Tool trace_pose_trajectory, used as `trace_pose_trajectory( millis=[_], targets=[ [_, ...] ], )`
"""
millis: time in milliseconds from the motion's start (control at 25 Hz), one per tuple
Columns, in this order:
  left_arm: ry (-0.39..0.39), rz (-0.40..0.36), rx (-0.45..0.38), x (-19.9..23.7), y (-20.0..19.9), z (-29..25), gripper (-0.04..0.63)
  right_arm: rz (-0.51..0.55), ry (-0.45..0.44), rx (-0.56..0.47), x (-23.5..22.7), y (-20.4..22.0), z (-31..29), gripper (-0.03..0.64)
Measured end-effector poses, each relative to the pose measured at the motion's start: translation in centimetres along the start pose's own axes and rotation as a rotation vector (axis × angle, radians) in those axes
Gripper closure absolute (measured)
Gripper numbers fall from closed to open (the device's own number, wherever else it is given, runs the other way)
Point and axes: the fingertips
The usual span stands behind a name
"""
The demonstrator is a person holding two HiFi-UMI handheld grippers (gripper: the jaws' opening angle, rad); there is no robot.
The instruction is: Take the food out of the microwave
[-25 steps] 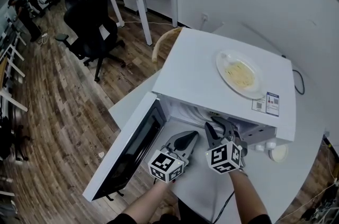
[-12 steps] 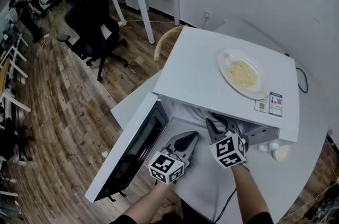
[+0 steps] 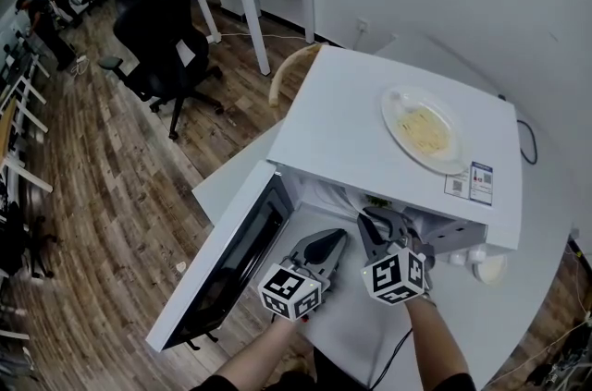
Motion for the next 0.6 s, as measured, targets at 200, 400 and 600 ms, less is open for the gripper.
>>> trace_pose_trajectory(
  millis=[200, 400, 600],
  targets=[
    [0.048, 0.177, -0.033, 0.0, -0.6, -0.2, 0.546, 0.008, 0.004, -0.042, 1.0, -0.6, 1.6, 0.563],
    [0.111, 0.357, -0.069, -0.3, -1.3, -0.6, 0.476, 0.015, 0.000, -0.062, 2.0, -0.6, 2.9, 0.563],
    [0.163, 0.480, -0.081, -0.9, -0.9, -1.0, 0.476, 0.013, -0.003, -0.076, 3.1, 0.1, 4.0, 0.563]
  ],
)
Point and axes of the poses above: the fingertips, and each gripper's own axes: z backward along the fingers, x to its left, y out of its underside, and after that the axes turned 7 degrees about x, right-handed
